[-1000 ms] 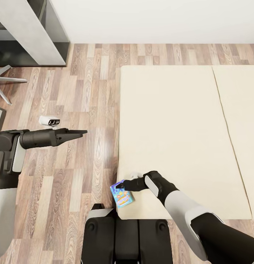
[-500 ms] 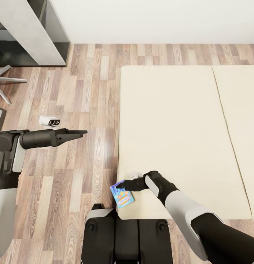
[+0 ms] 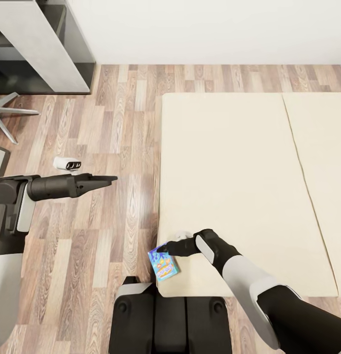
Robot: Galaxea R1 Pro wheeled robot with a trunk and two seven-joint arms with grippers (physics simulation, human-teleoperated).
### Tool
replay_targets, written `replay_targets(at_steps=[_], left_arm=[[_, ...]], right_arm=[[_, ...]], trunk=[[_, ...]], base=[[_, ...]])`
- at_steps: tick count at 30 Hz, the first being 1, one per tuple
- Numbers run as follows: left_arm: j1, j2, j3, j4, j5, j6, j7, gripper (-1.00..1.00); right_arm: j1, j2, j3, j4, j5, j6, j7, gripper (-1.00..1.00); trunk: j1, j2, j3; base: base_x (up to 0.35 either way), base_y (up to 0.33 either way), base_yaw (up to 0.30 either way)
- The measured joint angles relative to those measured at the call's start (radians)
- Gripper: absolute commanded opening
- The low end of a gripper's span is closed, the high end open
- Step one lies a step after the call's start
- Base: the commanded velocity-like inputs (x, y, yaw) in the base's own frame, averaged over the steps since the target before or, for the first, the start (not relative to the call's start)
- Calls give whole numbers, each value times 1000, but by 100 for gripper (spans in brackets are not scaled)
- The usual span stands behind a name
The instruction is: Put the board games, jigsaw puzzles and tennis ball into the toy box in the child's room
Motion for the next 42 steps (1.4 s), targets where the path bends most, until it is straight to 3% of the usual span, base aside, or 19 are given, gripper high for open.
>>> replay_targets(at_steps=[27,31,37,42], left_arm=[[18,3,6,2,-7,-2,17,100],[37,17,24,4,-18,-3,20,100],[55,57,40,38,-40,-5,24,100],[57,91,72,118,-89,-12,25,100]], right_arm=[[1,-10,-4,-34,-10,-1,16,100],[11,-19,-5,-73,-11,-3,42,100],[50,-91,-6,-202,-20,-2,108,100],[117,-176,-37,-348,-62,0,168,100]], trunk=[[0,0,43],[0,0,50],[0,0,59],[0,0,67]], base=[[0,0,0],[0,0,0],[0,0,0],[0,0,0]])
